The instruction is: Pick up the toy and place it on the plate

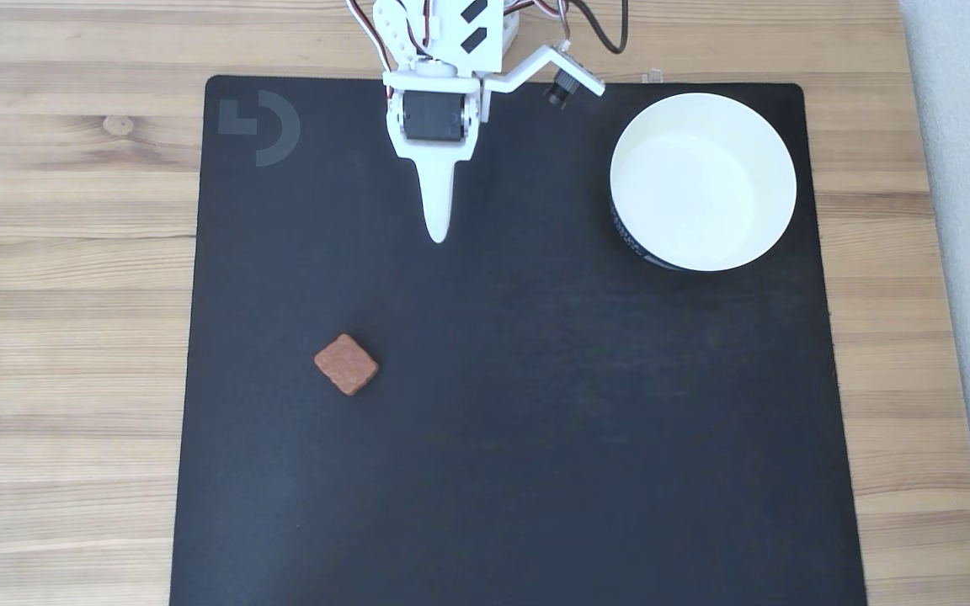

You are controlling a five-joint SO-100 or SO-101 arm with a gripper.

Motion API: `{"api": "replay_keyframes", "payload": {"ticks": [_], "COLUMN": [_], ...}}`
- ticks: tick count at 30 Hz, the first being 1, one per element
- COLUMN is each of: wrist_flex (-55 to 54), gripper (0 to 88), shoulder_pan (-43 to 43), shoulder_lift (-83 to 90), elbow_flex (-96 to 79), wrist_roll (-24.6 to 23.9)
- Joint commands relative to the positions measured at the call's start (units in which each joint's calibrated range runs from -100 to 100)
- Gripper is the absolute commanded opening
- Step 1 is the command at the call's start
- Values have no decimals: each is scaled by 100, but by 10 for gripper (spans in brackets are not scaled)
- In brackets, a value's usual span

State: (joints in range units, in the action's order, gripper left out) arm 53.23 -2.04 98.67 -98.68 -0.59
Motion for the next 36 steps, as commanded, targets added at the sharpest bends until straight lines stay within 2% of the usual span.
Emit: {"api": "replay_keyframes", "payload": {"ticks": [1,12,17,18,20,26,31,32,36], "wrist_flex": [37,105,240,206,130,12,3,3,130], "gripper": [25,24,24,23,23,23,23,23,23], "shoulder_pan": [-51,-68,-68,-68,-76,-453,-687,-779,-988], "shoulder_lift": [50,42,-225,-575,-1142,-2810,-4660,-5603,-6786], "elbow_flex": [-69,48,868,1193,1652,3221,4509,5086,6024], "wrist_roll": [7,-3,-97,-343,-499,-499,-510,-510,-510]}}
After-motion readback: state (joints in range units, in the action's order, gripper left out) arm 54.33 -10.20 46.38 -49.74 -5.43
